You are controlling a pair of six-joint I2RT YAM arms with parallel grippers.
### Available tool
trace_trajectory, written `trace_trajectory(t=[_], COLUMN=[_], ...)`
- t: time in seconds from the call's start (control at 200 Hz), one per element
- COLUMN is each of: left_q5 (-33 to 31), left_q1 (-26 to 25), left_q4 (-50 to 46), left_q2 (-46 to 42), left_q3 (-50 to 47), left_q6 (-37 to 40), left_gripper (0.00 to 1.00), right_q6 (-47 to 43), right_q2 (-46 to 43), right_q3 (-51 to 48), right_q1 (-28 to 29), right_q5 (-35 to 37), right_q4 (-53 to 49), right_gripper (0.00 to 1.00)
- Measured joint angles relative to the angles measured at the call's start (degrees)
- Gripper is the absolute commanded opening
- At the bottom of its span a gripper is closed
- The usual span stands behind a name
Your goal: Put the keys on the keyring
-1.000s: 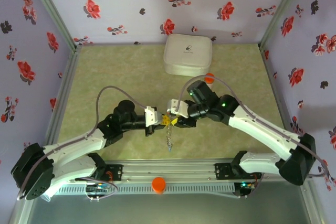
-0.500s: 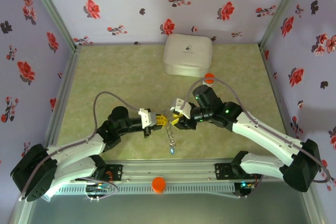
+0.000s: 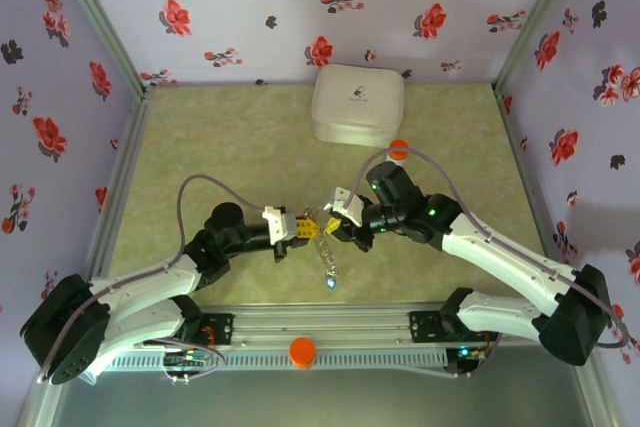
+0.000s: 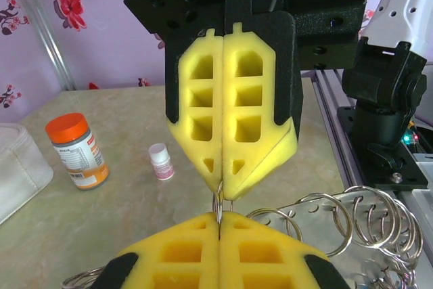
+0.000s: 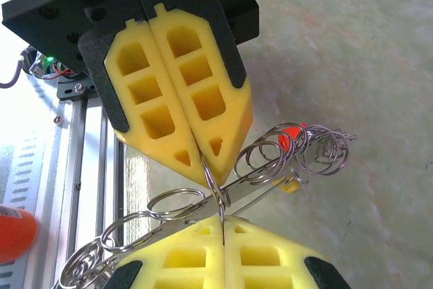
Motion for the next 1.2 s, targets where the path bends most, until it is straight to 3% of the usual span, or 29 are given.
trace_trajectory(t=[0.21, 0.4, 0.575, 0.975, 1.08, 1.2], left_q5=[0.28, 0.9, 1.51, 2.38, 2.78, 2.71], left_q1=[0.02, 0.09, 0.09, 0.09, 0.09, 0.11], left_q4=[4.09, 7.91, 11.1, 12.68, 12.98, 13.05], left_q2=[-0.13, -0.13, -0.11, 1.16, 1.51, 1.53], left_q3=[-1.14, -1.79, -1.79, -1.79, -1.79, -1.79], left_q6=[-2.6, -5.07, -5.75, -6.78, -6.8, -6.84], left_gripper=[0.0, 0.0, 0.0, 0.0, 0.0, 0.0], right_q6=[2.29, 5.18, 5.55, 5.53, 5.46, 5.49], right_q2=[0.9, 0.66, -5.14, -7.76, -7.5, -6.8], right_q3=[-2.12, -5.44, -10.12, -11.78, -11.78, -11.78], right_q1=[0.0, -0.17, -0.63, -0.63, -0.63, -0.63], right_q5=[-0.85, -2.45, -2.43, -3.13, -3.74, -4.63], right_q4=[4.07, 9.79, 14.34, 21.64, 22.67, 23.37], right_gripper=[0.02, 0.29, 0.35, 0.31, 0.24, 0.08])
